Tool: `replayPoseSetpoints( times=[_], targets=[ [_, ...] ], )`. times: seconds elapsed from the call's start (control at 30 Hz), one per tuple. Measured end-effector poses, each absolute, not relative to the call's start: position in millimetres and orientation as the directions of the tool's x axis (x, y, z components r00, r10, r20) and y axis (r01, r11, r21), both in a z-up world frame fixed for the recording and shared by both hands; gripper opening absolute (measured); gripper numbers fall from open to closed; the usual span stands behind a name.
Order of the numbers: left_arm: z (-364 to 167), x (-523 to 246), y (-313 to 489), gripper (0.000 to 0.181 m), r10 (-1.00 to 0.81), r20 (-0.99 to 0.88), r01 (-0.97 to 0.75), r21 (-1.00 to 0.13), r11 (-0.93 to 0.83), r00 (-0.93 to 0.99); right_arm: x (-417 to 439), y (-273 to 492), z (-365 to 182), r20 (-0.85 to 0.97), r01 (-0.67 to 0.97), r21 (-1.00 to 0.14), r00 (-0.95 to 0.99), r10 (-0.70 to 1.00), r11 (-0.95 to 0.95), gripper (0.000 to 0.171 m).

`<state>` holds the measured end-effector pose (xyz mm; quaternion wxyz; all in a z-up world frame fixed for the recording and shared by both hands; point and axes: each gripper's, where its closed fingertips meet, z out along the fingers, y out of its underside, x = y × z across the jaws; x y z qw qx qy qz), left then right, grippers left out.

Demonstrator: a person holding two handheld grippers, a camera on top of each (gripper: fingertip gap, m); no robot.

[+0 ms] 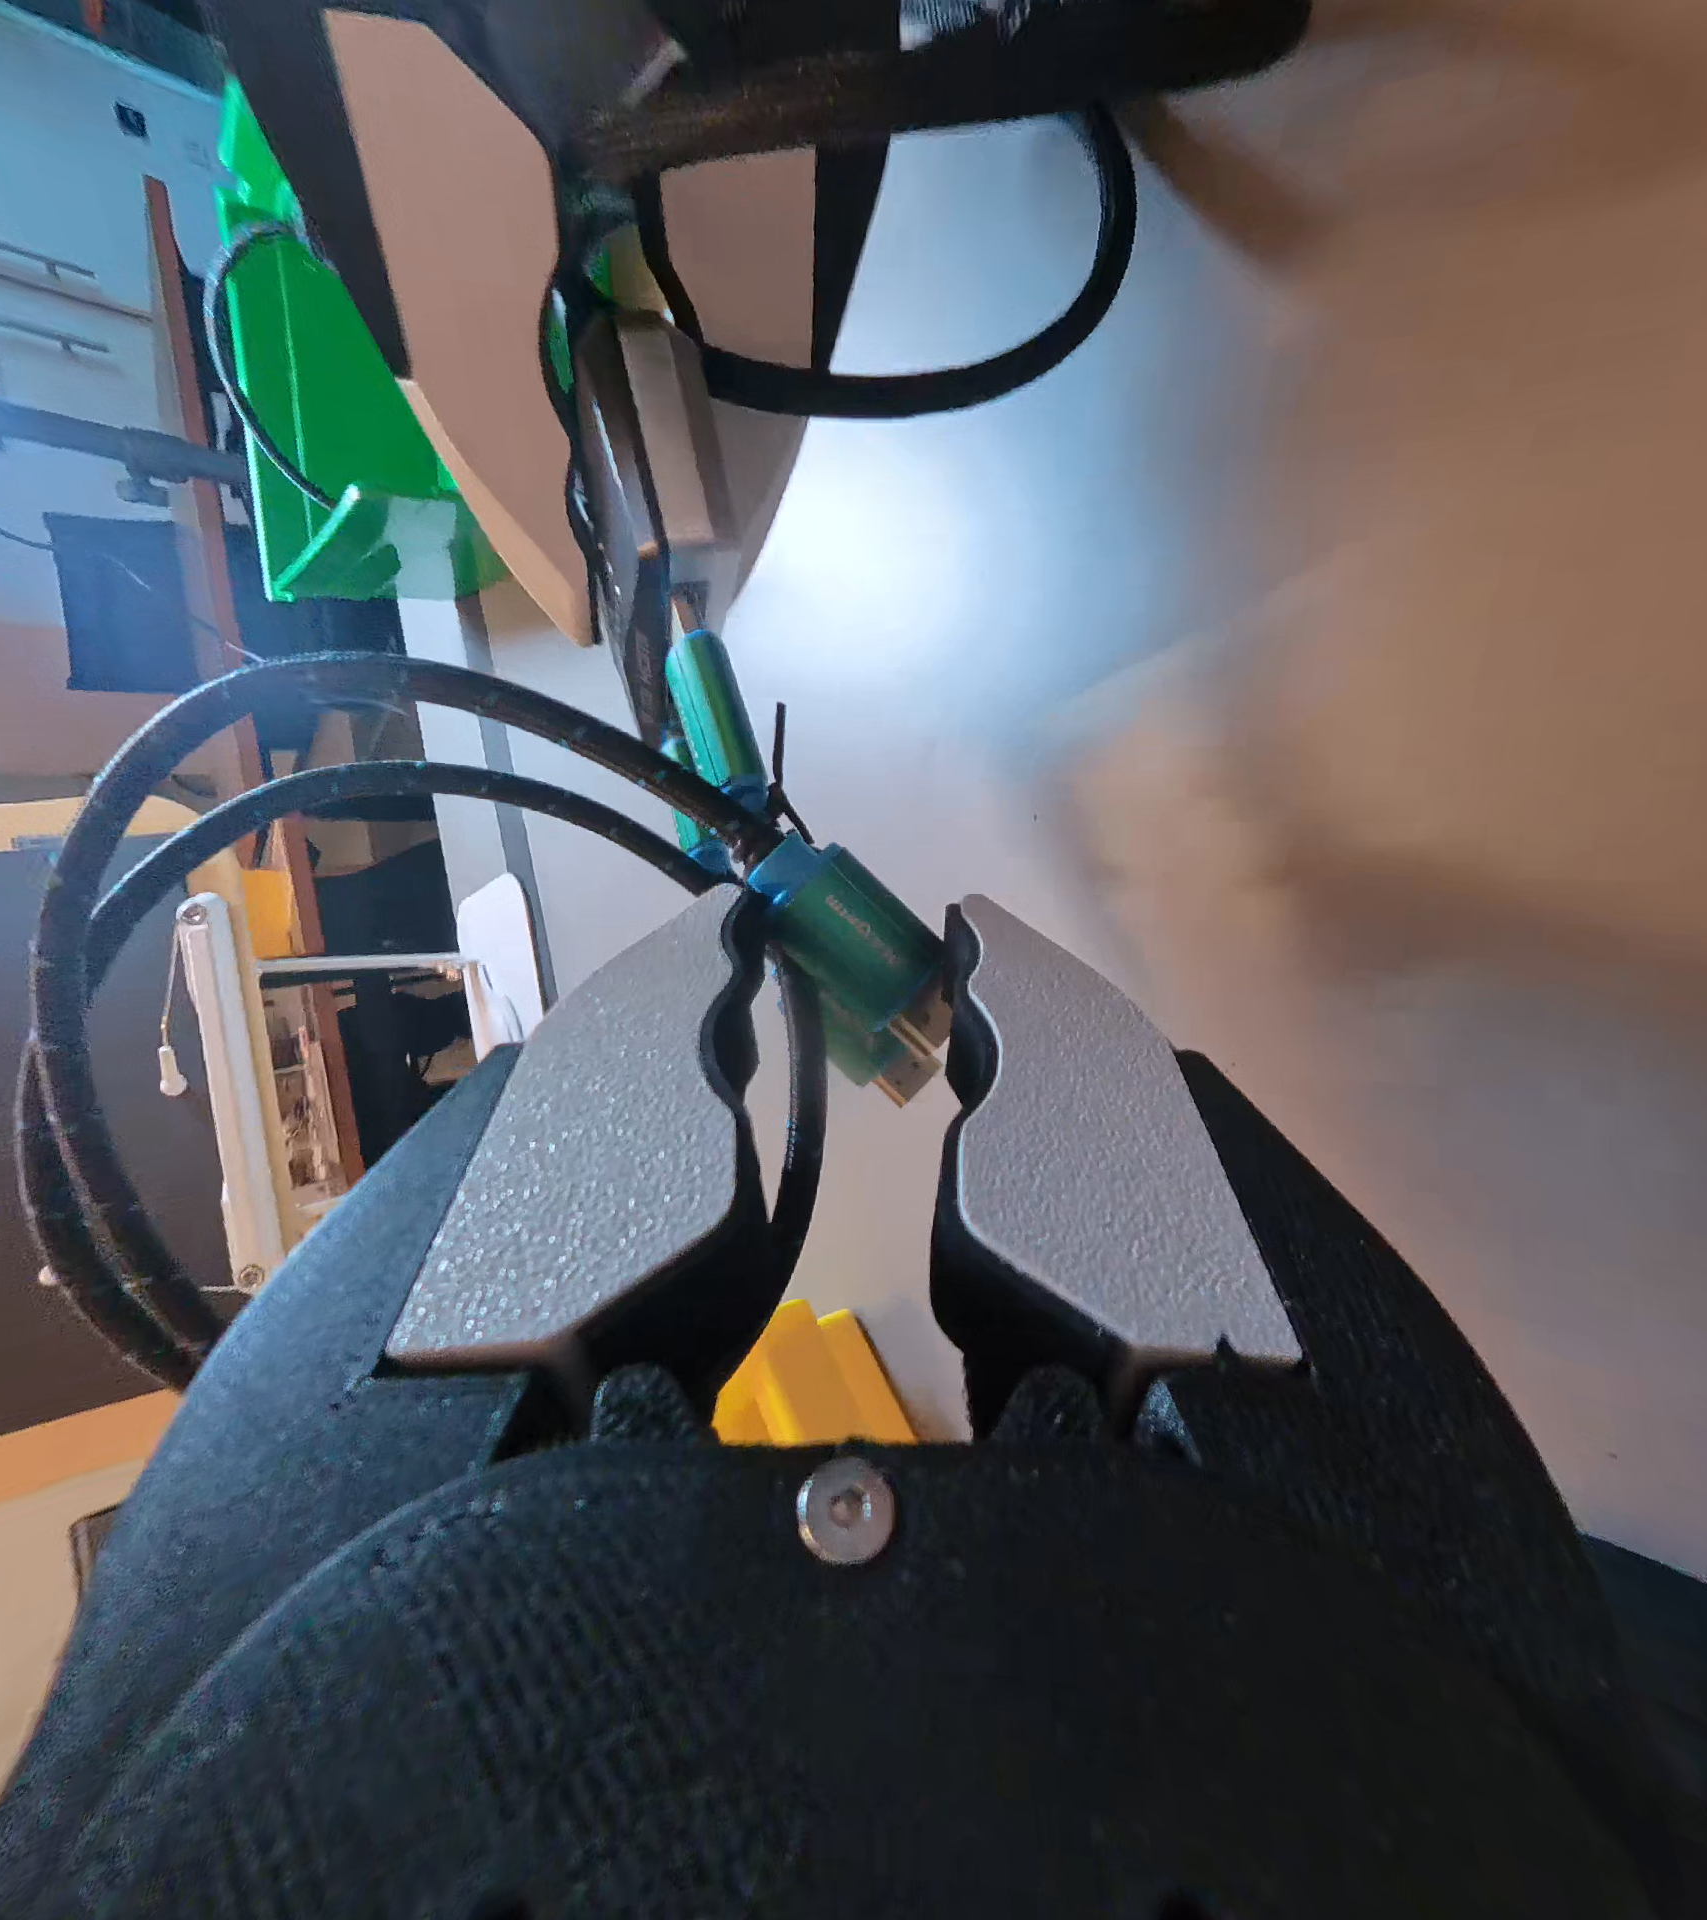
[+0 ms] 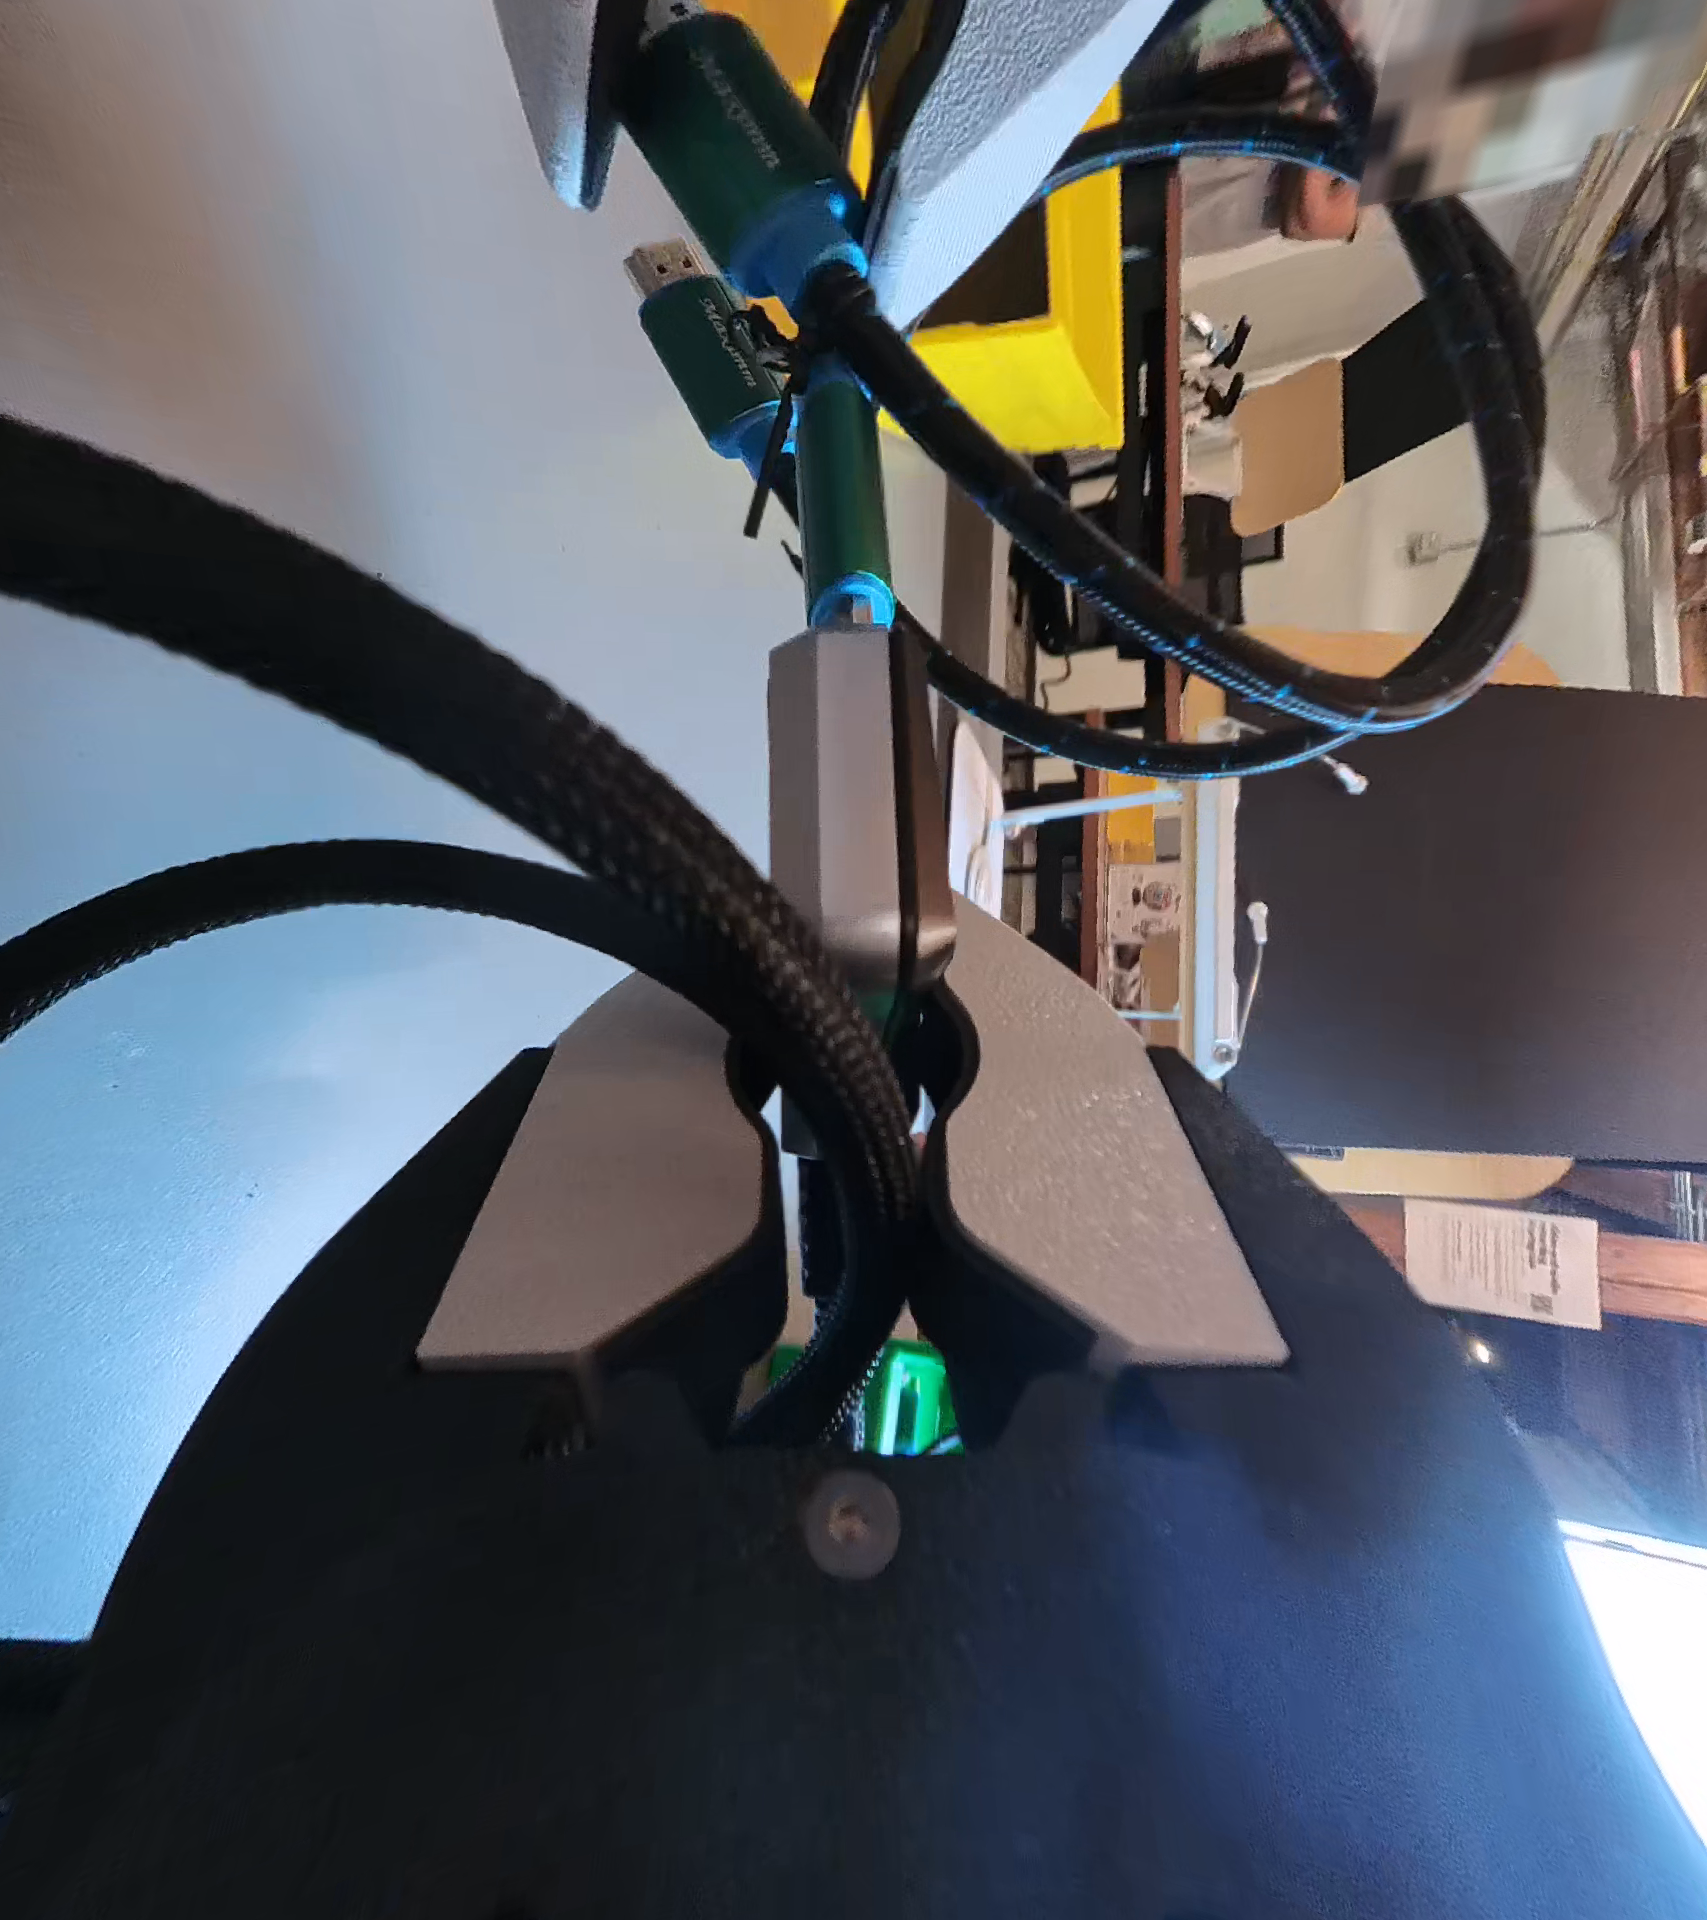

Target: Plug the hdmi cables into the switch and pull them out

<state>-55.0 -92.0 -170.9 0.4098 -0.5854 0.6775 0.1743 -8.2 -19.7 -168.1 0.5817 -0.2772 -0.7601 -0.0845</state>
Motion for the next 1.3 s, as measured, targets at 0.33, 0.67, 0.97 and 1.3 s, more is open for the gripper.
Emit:
replayPoseSetpoints(
  times=[0.33, 0.67, 0.97, 1.3],
  targets=[
    [-175, -58, -90, 0.034, -0.731, -0.674, -0.925, -0.335, 0.181, 0.101, -8, -20, -163, 0.904, 0.696, -0.120, -0.218, 0.367, 0.708, 0.020],
    [-142, -64, -91, 0.033, -0.760, -0.641, -0.907, -0.374, 0.193, 0.103, -10, -25, -144, 0.860, 0.713, -0.014, -0.350, 0.372, 0.701, 0.022],
    [-142, -62, -92, 0.033, -0.778, -0.605, -0.888, -0.436, 0.147, 0.168, -15, -22, -144, 0.854, 0.762, -0.100, -0.263, 0.448, 0.639, 0.022],
    [-163, -64, -85, 0.034, -0.825, -0.514, -0.805, -0.578, 0.131, 0.235, -25, -22, -172, 0.798, 0.663, -0.335, -0.178, 0.576, 0.670, 0.028]
  ],
)
